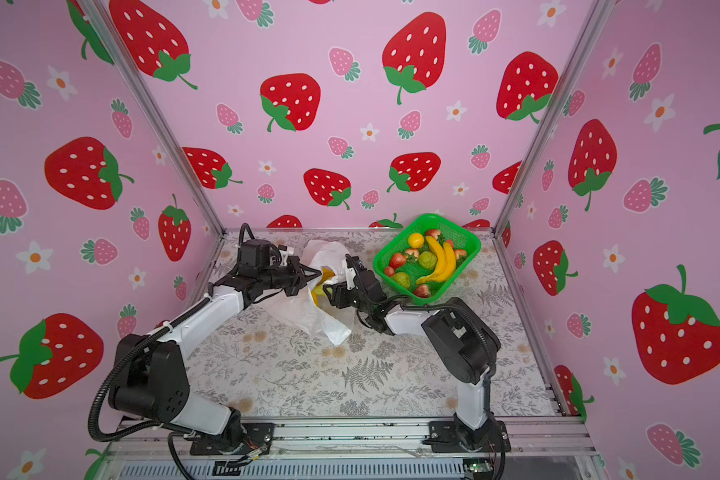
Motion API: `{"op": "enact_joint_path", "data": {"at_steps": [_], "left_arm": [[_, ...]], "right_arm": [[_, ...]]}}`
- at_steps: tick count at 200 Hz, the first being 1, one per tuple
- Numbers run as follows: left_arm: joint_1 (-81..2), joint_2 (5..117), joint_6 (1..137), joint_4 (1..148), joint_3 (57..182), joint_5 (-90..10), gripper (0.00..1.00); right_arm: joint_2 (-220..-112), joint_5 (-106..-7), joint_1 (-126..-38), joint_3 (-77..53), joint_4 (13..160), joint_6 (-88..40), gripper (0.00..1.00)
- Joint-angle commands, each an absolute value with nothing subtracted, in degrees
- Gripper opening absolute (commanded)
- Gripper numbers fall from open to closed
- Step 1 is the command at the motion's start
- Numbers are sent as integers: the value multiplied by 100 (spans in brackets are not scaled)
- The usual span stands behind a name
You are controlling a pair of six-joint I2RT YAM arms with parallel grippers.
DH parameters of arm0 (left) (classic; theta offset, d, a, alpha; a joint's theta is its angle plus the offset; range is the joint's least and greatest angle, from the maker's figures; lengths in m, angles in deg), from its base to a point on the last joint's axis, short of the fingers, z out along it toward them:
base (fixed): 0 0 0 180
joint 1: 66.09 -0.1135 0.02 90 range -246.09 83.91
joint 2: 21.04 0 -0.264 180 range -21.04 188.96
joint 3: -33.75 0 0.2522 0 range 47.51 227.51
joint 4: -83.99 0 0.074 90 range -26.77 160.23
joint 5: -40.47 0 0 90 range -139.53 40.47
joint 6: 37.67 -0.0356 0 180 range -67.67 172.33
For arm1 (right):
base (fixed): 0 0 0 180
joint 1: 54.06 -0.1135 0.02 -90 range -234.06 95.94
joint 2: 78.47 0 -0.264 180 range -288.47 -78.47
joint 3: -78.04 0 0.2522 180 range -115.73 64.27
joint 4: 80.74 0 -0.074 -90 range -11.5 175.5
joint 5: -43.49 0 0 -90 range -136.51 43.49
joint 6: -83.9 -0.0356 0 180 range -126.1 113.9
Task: Place the fake fruits into the plastic bag and tie a complex knot
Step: 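Release the green pear inside the bag and withdraw the right gripper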
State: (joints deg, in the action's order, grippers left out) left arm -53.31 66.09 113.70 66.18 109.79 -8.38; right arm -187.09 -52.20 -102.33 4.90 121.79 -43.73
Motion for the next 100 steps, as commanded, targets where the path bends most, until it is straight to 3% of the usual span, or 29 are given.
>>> {"op": "enact_joint_path", "data": {"at_steps": [1,69,100], "left_arm": [[-5310,6458,11377,6653,11012,-717,0],[-5308,6496,11376,6648,11028,-690,0],[-5308,6494,11359,6651,11034,-680,0]], "right_arm": [[-19009,-4308,-10258,231,12346,-5142,65],[-19980,-4651,-10275,-460,12513,-5740,69],[-19994,-5000,-10273,-456,12597,-5586,77]]}}
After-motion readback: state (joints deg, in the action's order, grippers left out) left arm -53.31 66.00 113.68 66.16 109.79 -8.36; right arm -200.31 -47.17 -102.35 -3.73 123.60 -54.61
